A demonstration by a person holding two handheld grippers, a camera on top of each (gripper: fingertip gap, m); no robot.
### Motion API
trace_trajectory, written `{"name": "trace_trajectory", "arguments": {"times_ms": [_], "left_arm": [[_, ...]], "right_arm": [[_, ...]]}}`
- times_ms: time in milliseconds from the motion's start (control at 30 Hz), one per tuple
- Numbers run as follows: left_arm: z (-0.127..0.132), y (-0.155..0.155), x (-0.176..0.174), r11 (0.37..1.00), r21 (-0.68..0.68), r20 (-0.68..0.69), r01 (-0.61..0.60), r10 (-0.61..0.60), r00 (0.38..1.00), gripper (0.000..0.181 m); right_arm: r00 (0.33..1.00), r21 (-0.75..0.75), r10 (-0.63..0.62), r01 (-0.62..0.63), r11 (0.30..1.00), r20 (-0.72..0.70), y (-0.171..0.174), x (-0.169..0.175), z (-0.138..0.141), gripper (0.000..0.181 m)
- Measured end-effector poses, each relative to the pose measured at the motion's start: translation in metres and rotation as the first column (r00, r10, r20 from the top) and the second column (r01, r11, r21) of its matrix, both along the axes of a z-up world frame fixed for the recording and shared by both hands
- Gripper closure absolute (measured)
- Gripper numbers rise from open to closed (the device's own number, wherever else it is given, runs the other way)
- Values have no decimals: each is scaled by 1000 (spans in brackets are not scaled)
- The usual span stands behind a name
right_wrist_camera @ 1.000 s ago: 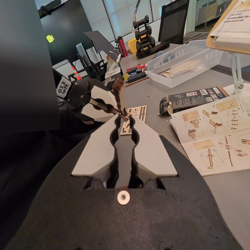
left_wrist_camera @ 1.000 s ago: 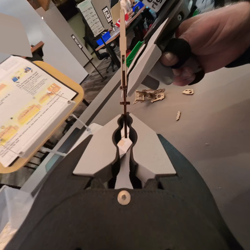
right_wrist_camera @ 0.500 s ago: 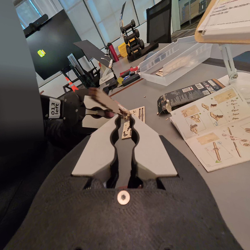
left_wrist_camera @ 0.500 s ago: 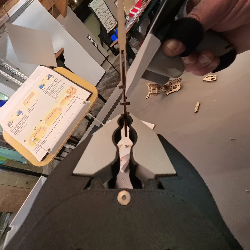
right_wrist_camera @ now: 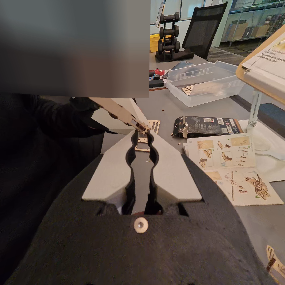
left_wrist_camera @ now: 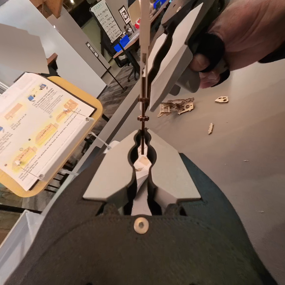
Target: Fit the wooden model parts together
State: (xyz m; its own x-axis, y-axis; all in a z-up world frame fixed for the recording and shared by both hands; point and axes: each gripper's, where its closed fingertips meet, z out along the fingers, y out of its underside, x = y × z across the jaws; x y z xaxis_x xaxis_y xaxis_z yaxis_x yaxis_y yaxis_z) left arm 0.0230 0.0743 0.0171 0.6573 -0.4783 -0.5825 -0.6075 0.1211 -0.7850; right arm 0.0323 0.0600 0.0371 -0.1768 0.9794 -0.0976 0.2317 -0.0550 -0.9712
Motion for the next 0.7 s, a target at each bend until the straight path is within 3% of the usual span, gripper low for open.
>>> {"name": "trace_trajectory", "arguments": {"times_ms": [33, 233, 367, 500, 700], "left_arm": [[1, 1, -1, 1000, 24, -28, -11, 12, 1000, 179], [-1, 2, -6, 1000, -23, -70, 0, -1, 998, 180], [-11, 2, -10, 994, -109, -148, 11, -27, 989, 180], [3, 4, -12, 999, -23, -199, -29, 24, 980, 180], [18, 3, -14, 991, 112, -240, -76, 101, 966, 180]], "right_arm": [[1000, 7, -8, 8, 1000, 1, 1, -1, 1, 172], [999, -34, -47, 47, 998, 17, 11, 7, 3, 157], [998, 50, -55, 55, 997, 6, 13, 16, 15, 157], [995, 74, -71, 66, 995, 67, 13, 10, 16, 155], [994, -120, -104, 105, 987, 17, 14, 0, 18, 168]]}}
